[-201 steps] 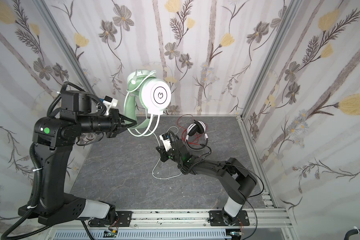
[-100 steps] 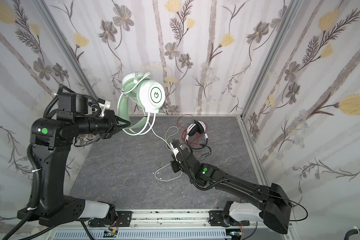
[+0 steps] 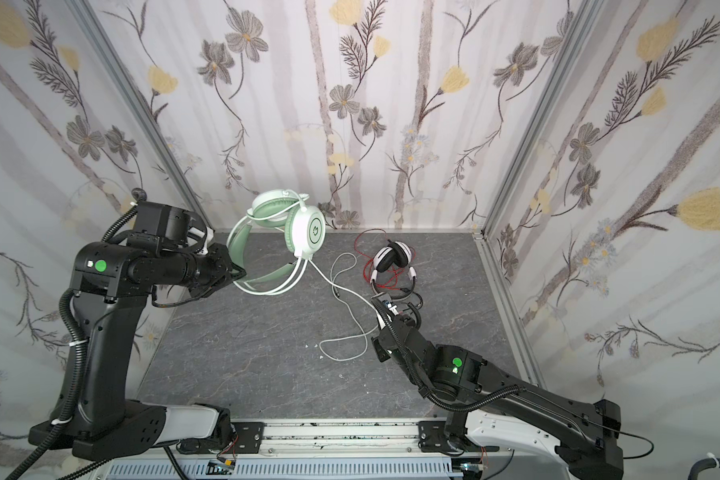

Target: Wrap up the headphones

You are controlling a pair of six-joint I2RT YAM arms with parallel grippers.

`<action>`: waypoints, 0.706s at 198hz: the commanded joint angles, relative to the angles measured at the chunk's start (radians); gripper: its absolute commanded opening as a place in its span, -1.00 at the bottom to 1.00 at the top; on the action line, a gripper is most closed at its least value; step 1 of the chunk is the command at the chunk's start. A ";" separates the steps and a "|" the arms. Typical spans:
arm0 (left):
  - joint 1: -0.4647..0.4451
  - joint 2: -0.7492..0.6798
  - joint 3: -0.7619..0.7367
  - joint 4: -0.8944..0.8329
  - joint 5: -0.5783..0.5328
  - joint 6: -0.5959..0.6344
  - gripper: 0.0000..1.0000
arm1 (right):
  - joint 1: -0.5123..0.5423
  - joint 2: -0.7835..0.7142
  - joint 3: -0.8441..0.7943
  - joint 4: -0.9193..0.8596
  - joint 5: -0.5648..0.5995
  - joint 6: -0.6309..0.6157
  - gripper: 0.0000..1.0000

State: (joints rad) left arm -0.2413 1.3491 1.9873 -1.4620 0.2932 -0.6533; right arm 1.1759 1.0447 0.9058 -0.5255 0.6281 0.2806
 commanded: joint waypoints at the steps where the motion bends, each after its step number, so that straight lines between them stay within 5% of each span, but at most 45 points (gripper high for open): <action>1: -0.012 -0.011 -0.019 0.054 -0.097 0.002 -1.00 | 0.069 0.036 0.084 -0.093 0.133 -0.045 -1.00; 75: -0.076 0.060 -0.039 0.010 -0.327 0.071 -1.00 | 0.315 0.177 0.386 -0.268 0.422 -0.104 -0.98; 140: -0.291 0.153 0.023 -0.068 -0.585 0.095 -1.00 | 0.359 0.299 0.503 -0.308 0.548 -0.201 -0.98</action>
State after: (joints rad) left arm -0.4728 1.4723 1.9678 -1.5017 -0.1448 -0.5709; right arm 1.5280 1.3167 1.3983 -0.8165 1.0843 0.1207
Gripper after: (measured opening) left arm 0.069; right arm 0.061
